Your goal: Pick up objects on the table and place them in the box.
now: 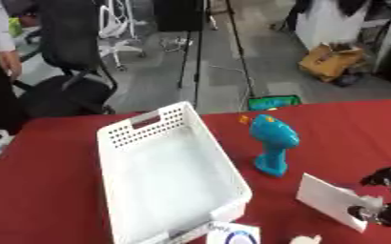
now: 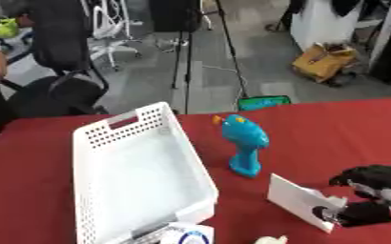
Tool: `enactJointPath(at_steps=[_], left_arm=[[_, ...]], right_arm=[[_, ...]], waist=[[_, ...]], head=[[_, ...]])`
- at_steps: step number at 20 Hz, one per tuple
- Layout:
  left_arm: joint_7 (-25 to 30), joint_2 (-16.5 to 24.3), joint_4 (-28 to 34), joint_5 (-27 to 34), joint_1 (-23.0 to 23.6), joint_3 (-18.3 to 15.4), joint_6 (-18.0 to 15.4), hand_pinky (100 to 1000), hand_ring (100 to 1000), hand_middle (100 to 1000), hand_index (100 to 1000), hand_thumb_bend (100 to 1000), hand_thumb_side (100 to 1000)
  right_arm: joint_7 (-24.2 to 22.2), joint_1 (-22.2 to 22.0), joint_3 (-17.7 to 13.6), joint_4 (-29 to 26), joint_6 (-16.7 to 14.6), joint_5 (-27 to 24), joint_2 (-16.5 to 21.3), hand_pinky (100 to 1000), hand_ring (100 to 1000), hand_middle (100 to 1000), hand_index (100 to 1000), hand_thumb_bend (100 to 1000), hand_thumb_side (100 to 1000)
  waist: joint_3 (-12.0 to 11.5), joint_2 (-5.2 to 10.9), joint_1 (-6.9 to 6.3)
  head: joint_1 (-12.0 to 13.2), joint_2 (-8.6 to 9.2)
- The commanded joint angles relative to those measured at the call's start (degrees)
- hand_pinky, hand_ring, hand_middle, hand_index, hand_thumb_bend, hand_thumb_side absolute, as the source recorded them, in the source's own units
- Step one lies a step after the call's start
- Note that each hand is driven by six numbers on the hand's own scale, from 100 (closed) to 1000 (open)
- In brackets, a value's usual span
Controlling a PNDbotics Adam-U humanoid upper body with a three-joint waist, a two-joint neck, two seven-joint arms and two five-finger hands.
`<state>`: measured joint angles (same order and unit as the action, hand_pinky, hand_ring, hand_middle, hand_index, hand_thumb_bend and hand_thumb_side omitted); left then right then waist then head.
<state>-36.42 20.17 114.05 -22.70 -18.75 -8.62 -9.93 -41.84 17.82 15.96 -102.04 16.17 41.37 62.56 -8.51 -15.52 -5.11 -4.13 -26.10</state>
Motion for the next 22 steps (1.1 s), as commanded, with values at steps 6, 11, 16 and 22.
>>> enactJointPath(at_steps=[6,11,16,22], left_arm=[[0.15,0.85,0.55,0.23,-0.66,-0.07,0.09,666,632,622,732,100,921],[0.17,0.85,0.55,0.22,-0.72,-0.08,0.10,665,631,623,732,100,920],[0.20,0.84,0.55,0.23,-0.70,-0.08,0.11,665,631,623,732,100,917],[0.30,0.86,0.55,0.22,-0.87,-0.05,0.06,666,631,623,732,100,911]], right_arm=[[-0.62,0.96,-0.20,0.29,-0.86,-0.96,0.85,1000,1000,890,970,437,973],[-0.62,1.01,-0.14,-0.13,-0.83,-1.28,0.84,1000,1000,872,943,422,964],[0.44,1.13,-0.16,-0.66,-0.32,-1.40,0.97,1000,998,762,875,356,953],[1.93,1.12,-0.15,-0.80,0.71,-1.27,1.05,999,968,649,812,302,961]], waist=[[-0.03,0.70,0.22],[0.00,0.73,0.28],[0.04,0.83,0.35],[0.10,0.92,0.43]], head=[[0.08,0.37],[0.10,0.32],[0.20,0.34],[0.25,0.57]])
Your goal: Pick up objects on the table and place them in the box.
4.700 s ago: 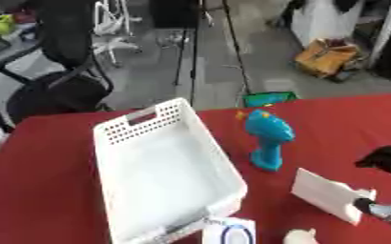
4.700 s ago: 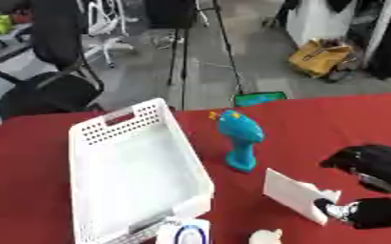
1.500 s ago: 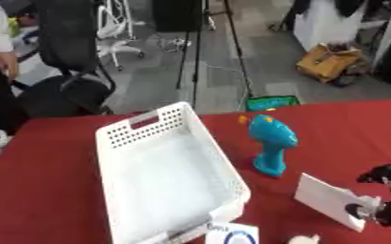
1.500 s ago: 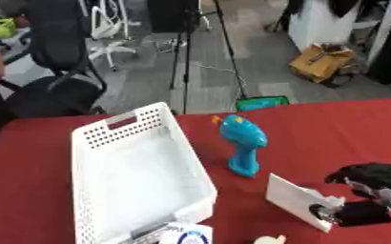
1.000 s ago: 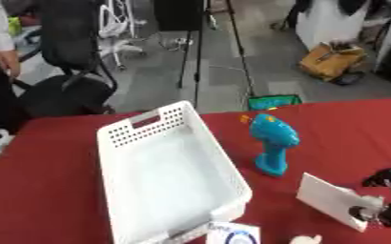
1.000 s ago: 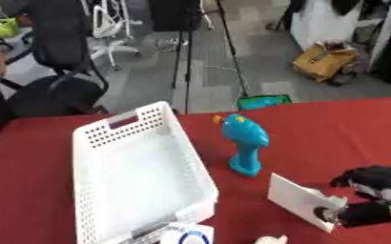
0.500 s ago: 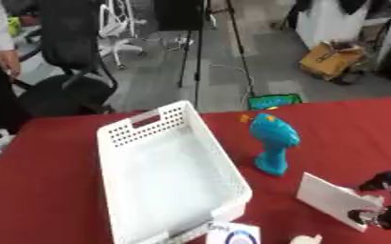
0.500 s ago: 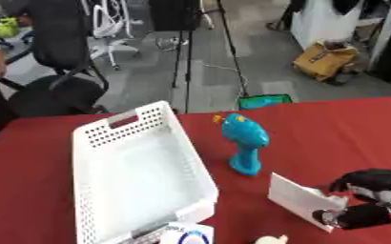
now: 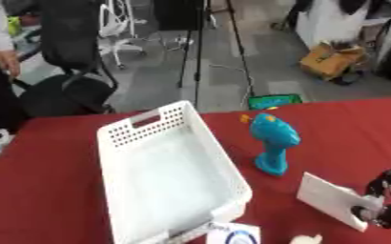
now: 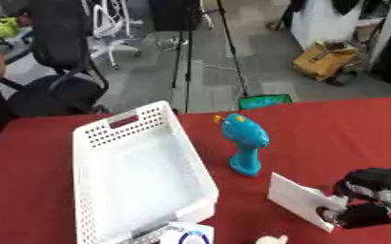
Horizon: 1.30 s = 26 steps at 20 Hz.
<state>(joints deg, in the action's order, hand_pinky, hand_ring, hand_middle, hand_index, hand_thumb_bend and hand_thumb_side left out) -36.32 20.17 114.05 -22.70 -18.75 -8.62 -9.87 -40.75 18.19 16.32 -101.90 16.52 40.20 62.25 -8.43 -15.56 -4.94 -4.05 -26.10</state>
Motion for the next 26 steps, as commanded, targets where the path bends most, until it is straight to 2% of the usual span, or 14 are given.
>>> enactJointPath(at_steps=[1,11,17,18,26], left_arm=[[0.20,0.87,0.55,0.21,-0.88,-0.05,0.00,666,631,623,732,100,911],[0.33,0.84,0.55,0.21,-1.08,-0.01,-0.04,666,631,623,732,100,909],[0.40,0.89,0.55,0.16,-1.08,-0.07,-0.01,666,632,623,732,100,910],[0.40,0.89,0.55,0.15,-1.08,-0.07,-0.02,666,632,623,732,100,911],[0.63,0.88,0.55,0.10,-1.08,-0.02,-0.06,666,631,623,732,100,910]], right_arm=[[1.07,0.71,-0.47,-0.95,0.45,-0.13,1.37,999,968,647,812,302,961],[1.40,0.80,-0.29,-0.90,0.46,-1.10,1.31,992,958,606,788,307,942],[1.66,0.58,-0.49,-1.92,0.32,-1.94,1.39,982,944,558,748,284,927],[1.70,0.52,-0.49,-2.28,0.27,-2.12,1.43,971,927,532,716,256,920],[1.94,0.07,-0.61,-4.36,0.67,-3.22,1.81,962,913,509,690,232,879]], waist=[[0.00,0.96,0.27],[-0.02,0.93,0.27],[0.05,1.04,0.31],[0.07,1.07,0.33],[0.10,1.24,0.40]], head=[[0.14,0.61],[0.37,0.73],[0.56,0.54],[0.61,0.55],[0.89,0.73]])
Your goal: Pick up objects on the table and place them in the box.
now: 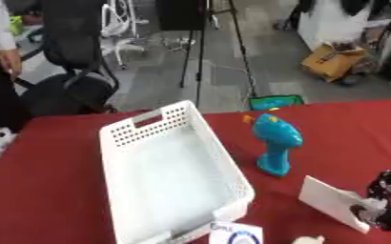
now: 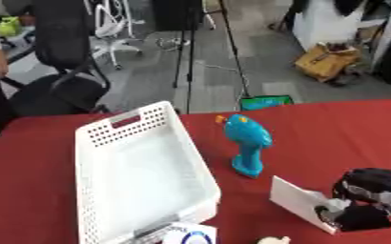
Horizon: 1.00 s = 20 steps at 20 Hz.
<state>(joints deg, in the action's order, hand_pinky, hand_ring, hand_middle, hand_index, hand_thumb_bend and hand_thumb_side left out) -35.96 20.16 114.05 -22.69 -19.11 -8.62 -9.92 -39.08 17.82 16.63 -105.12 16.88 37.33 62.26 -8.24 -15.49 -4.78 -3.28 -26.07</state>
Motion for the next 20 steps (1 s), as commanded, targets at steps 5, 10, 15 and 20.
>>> enactJointPath(at_steps=[5,10,15,20], left_arm=[[0.44,0.86,0.55,0.16,-0.70,-0.01,0.00,665,631,623,732,100,910],[0.51,0.82,0.55,0.18,-0.69,0.00,0.04,664,631,622,732,100,910],[0.56,0.85,0.55,0.18,-0.62,-0.04,0.03,665,631,622,732,100,910],[0.55,0.82,0.55,0.21,-0.63,-0.03,0.00,664,630,622,731,100,910]], right_arm=[[1.00,0.53,-0.87,-1.36,0.56,-0.45,1.81,953,904,495,675,199,867],[1.73,0.49,-0.95,-1.12,0.97,-0.49,1.75,942,893,475,652,127,876],[2.47,0.51,-1.03,-0.44,1.37,-0.55,1.63,936,885,460,633,100,869],[2.68,0.45,-0.95,0.14,1.53,-0.59,1.54,922,872,443,619,100,849]], waist=[[-0.11,1.16,0.21],[-0.05,1.09,0.14],[-0.17,1.12,0.09],[-0.19,1.06,0.03]], head=[[-0.01,0.89],[0.01,0.91],[-0.03,0.95],[-0.08,0.97]])
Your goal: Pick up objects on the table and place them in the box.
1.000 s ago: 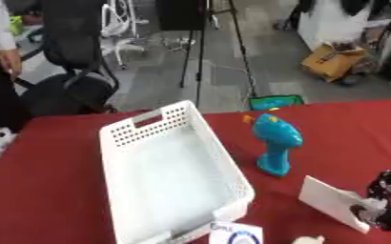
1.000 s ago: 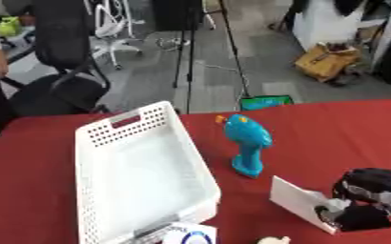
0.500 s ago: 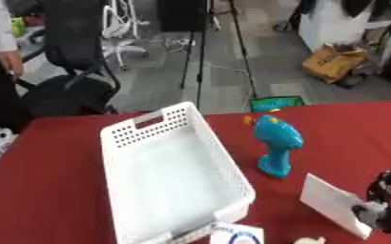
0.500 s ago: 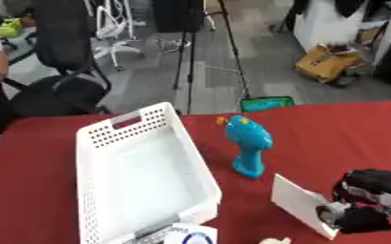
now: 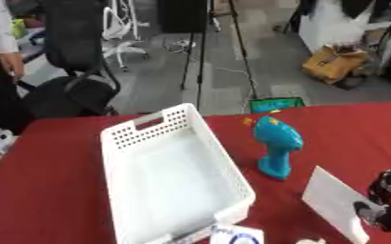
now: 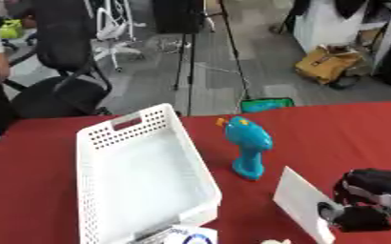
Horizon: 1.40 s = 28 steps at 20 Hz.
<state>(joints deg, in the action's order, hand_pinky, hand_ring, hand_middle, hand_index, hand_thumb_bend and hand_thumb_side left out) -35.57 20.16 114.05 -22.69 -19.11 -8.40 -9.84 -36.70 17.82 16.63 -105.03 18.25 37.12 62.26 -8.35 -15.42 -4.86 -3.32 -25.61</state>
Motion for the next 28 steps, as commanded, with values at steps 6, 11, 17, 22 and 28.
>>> enactJointPath(at_steps=[6,11,17,22,28], left_arm=[[0.15,0.78,0.55,0.22,-0.68,-0.29,-0.08,664,630,622,732,100,910],[0.23,0.78,0.55,0.22,-0.73,-0.28,-0.08,663,630,622,732,100,907],[0.32,0.83,0.55,0.20,-0.85,-0.27,-0.09,662,630,622,731,100,906],[0.38,0.81,0.55,0.20,-0.89,-0.27,-0.09,662,629,622,731,100,905],[0.41,0.82,0.55,0.21,-0.92,-0.24,-0.10,662,629,622,731,100,905]], right_arm=[[0.80,0.49,-1.10,-0.22,0.48,-1.00,1.48,907,841,388,558,100,799],[2.05,0.52,-1.23,-0.90,1.12,-1.04,1.71,899,809,342,511,100,732],[3.11,0.56,-1.16,-1.25,1.70,-0.96,1.84,879,766,301,460,100,691],[3.77,0.62,-1.17,-1.25,1.84,-0.69,1.88,875,739,278,433,100,662],[4.48,0.68,-1.05,-1.31,1.65,-0.12,1.91,874,723,265,423,100,657]], waist=[[-0.03,1.00,0.00],[0.08,1.06,0.00],[0.00,1.11,0.02],[-0.05,1.08,0.00],[-0.01,1.03,-0.02]], head=[[0.01,0.39],[-0.04,0.45],[-0.12,0.57],[-0.20,0.65],[-0.29,0.71]])
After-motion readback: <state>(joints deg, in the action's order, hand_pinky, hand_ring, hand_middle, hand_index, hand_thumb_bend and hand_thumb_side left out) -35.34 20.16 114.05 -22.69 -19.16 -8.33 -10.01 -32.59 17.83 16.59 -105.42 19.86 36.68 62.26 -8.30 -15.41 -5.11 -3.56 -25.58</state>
